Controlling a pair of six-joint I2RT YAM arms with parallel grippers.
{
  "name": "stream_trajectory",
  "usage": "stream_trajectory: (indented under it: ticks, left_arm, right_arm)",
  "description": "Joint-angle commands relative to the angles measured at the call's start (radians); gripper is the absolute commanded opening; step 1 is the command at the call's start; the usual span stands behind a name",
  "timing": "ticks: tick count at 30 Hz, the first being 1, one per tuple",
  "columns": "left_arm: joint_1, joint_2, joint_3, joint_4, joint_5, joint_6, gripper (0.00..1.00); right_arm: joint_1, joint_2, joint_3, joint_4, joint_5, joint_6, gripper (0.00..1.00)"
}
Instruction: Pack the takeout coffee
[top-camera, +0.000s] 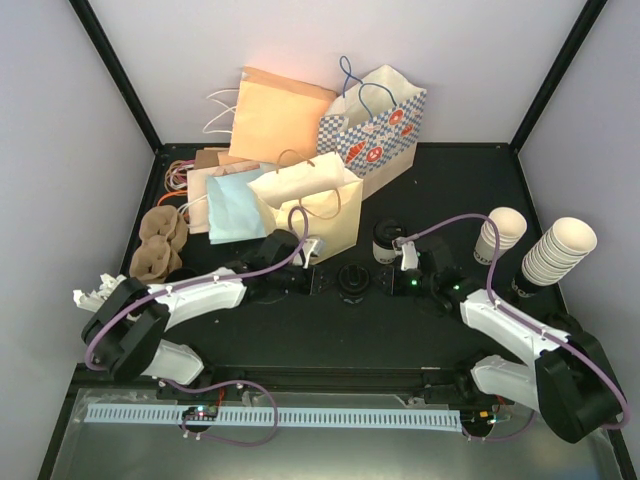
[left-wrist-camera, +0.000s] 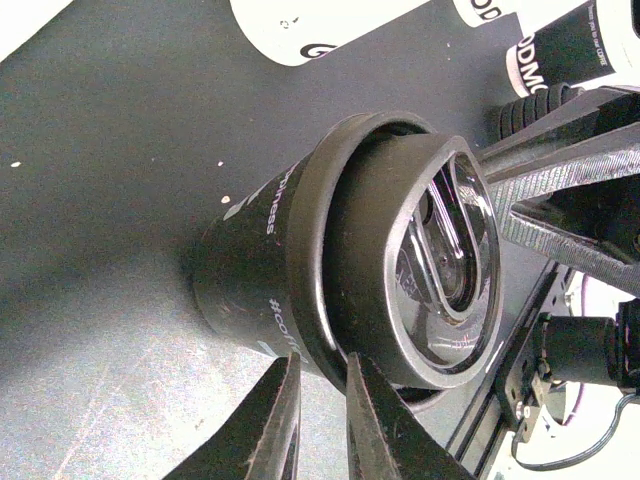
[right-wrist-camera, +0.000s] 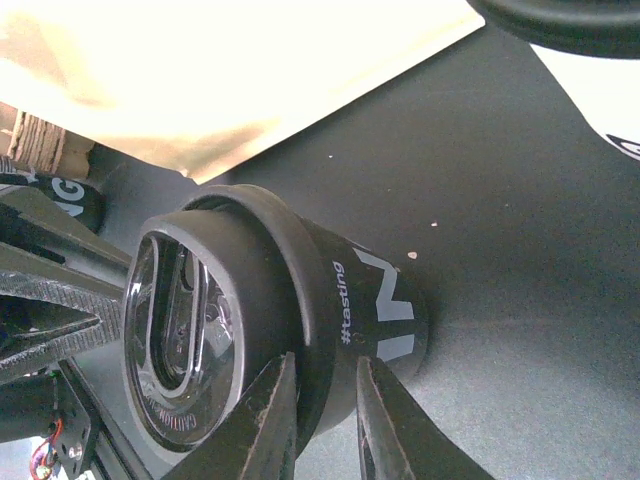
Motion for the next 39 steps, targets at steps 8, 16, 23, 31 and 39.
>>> stream_trajectory:
  ticks: [8,16,23,31,39]
  left_arm:
    - [0.003,0.054,0.037,-0.004,-0.017,0.024,0.13]
    - [0.002,0.093,0.064,-0.001,-0.015,0.028,0.12]
    - [0.003,0.097,0.109,-0.023,-0.026,0.037,0.12]
    - [0.003,0.090,0.148,-0.043,-0.037,0.045,0.12]
    - [0.003,0.079,0.155,-0.056,-0.046,0.051,0.15]
  right_arm:
    - [0.007,0.000,-0.036,-0.095,-0.076,-0.026,0.19]
    - [0.017,0.005,-0.042,-0.114,-0.154,-0.043,0.19]
    - [0.032,-0.057,-0.031,-0.140,-0.133,-0.026,0.20]
    - [0.030,-0.135,0.034,-0.201,-0.027,0.000,0.21]
    - [0.024,-0.142,0.073,-0.248,0.006,-0.023,0.23]
